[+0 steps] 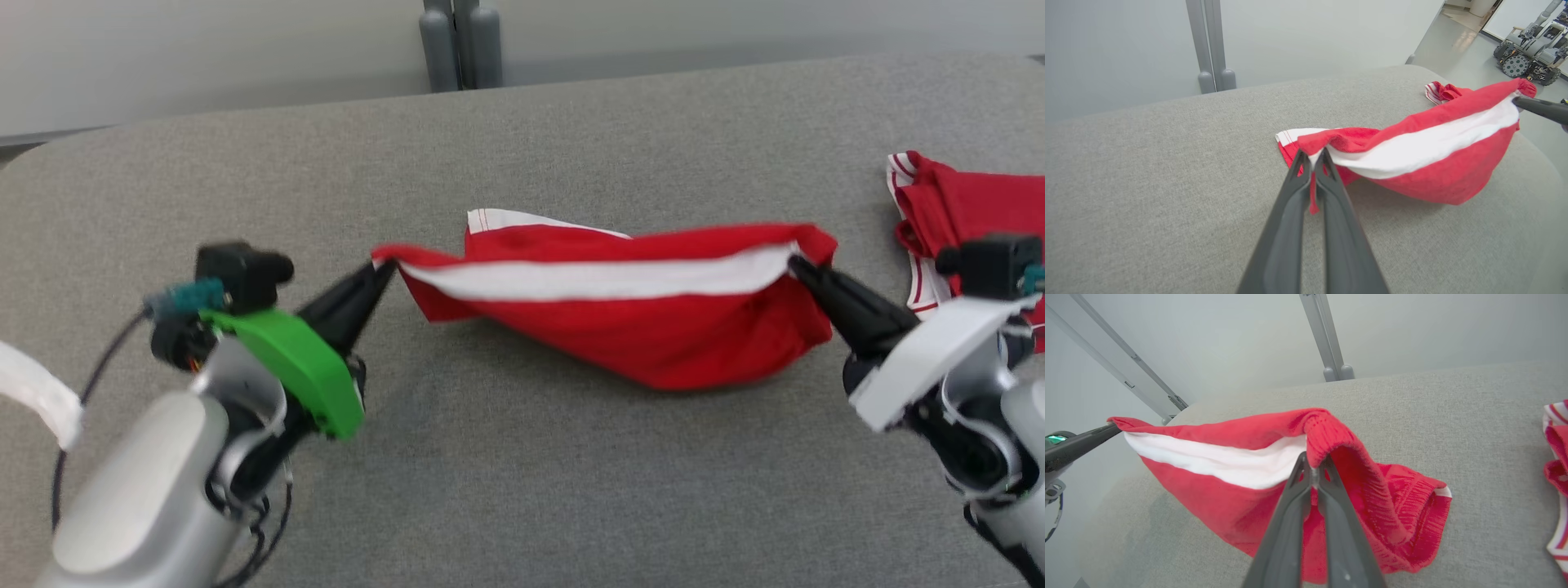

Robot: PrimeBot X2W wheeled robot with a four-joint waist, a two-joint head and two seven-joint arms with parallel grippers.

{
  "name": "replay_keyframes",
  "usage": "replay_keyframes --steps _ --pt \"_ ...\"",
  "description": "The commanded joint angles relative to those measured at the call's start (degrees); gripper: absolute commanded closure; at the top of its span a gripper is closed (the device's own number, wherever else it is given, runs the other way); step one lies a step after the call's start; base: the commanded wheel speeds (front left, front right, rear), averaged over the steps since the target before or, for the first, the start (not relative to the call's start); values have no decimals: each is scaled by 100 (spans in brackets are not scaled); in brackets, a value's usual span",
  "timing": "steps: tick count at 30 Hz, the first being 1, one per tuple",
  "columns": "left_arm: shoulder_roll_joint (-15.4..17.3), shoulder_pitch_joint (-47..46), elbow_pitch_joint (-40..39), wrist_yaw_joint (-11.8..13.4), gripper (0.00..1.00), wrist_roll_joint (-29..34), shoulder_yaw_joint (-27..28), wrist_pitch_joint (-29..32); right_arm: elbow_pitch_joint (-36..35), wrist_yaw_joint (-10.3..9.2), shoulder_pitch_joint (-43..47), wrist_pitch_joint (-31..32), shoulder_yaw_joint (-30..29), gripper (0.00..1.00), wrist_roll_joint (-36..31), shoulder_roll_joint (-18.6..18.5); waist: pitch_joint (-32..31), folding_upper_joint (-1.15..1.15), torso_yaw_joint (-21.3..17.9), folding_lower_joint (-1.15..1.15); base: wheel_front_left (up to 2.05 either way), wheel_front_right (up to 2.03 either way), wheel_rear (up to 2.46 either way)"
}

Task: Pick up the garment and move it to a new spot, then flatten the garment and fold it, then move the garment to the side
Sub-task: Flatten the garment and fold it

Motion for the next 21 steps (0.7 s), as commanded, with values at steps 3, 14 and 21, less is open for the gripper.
replay_keyframes --steps 3,14,21 --pt "111 -1115 193 -15 100 -31 67 153 147 3 -1044 -54 199 100 358 -92 918 0 137 0 0 0 0" --pt "302 -4647 1413 -18 100 -135 -495 58 1327 3 -4750 -213 1080 100 1400 141 2333 0 164 0 0 0 0" --pt "202 -6324 2332 -19 100 -374 -589 -480 1963 3 -6436 -860 1373 100 1665 306 2715 0 245 0 0 0 0"
